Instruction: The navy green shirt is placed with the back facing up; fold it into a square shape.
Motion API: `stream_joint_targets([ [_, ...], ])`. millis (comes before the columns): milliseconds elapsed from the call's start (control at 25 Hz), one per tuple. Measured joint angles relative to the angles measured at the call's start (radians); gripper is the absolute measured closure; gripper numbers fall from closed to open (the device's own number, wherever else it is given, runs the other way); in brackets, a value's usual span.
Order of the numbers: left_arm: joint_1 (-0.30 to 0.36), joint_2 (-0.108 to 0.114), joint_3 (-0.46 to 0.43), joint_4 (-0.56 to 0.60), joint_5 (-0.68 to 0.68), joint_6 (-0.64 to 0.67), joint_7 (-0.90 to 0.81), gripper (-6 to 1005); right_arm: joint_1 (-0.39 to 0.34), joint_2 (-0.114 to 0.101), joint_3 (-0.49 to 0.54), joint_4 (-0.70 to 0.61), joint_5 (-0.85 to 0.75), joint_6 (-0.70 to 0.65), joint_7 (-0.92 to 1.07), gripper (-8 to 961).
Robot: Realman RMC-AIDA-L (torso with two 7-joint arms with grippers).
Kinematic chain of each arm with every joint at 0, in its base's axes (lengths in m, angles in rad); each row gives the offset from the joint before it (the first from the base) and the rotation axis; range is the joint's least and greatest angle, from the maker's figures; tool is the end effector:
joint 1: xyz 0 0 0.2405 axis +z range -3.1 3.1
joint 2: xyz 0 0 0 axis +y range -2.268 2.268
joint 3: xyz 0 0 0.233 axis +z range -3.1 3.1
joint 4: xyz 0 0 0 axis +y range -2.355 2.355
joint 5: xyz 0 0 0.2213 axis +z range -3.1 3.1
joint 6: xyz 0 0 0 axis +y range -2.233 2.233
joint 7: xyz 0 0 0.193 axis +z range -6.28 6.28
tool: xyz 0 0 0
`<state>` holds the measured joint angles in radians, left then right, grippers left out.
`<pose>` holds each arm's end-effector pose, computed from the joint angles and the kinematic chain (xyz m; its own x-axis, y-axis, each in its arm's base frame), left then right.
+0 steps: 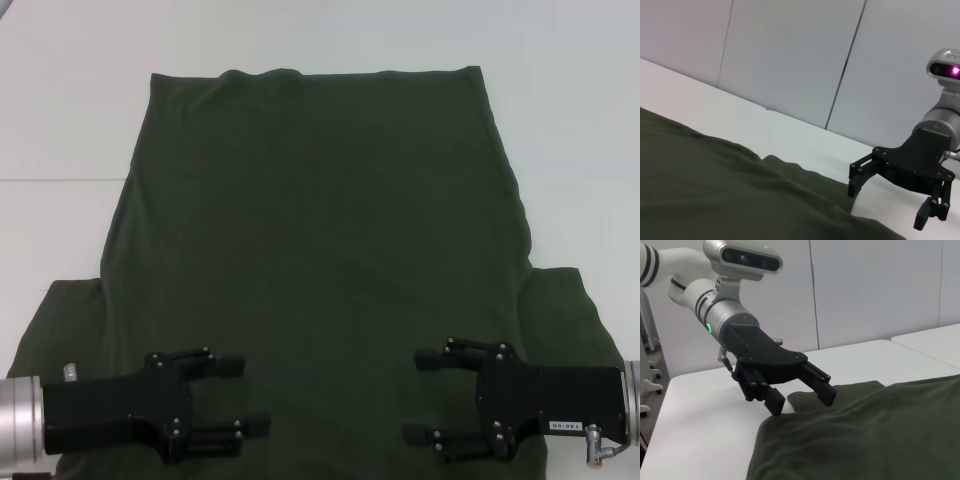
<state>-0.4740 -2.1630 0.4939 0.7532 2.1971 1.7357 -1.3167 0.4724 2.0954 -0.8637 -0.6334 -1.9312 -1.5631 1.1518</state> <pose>-0.2428 0.3029 -0.0348 0.7892 0.3473 0.5065 0.4445 -0.8921 -0.0808 0.2301 0.3151 -0.0619 0.8736 -0.1726 -0.4549 -0.2580 -0.9570 -0.1324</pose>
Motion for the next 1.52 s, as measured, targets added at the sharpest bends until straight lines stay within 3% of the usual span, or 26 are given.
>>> stream_joint_targets([
  [360, 0.002, 0.000, -0.007, 0.001, -0.002, 0.007, 0.002, 169, 0.000, -0.001, 0.001, -0.001, 0.003, 0.000, -0.011, 38],
  [480, 0.002, 0.002, -0.046, 0.028, -0.002, 0.016, -0.044, 169, 0.002, -0.001, 0.006, -0.001, 0.005, 0.004, -0.014, 38],
  [560, 0.005, 0.011, -0.105, 0.075, -0.001, 0.042, -0.141, 169, 0.003, 0.000, 0.005, -0.001, 0.006, 0.004, -0.014, 38],
  [760, 0.038, 0.066, -0.238, 0.199, 0.011, 0.129, -0.384, 170, -0.001, -0.002, 0.005, -0.001, 0.006, 0.001, -0.014, 38],
  [960, 0.061, 0.104, -0.284, 0.301, 0.118, 0.148, -0.597, 170, -0.012, -0.004, 0.007, -0.002, 0.005, 0.000, -0.026, 37],
  [1240, 0.021, 0.127, -0.286, 0.350, 0.339, 0.150, -0.822, 171, -0.016, -0.008, 0.001, -0.002, 0.000, 0.000, -0.033, 37],
  [1520, -0.009, 0.144, -0.291, 0.356, 0.425, -0.003, -0.964, 172, -0.022, -0.008, 0.000, -0.012, 0.000, 0.001, -0.038, 37],
])
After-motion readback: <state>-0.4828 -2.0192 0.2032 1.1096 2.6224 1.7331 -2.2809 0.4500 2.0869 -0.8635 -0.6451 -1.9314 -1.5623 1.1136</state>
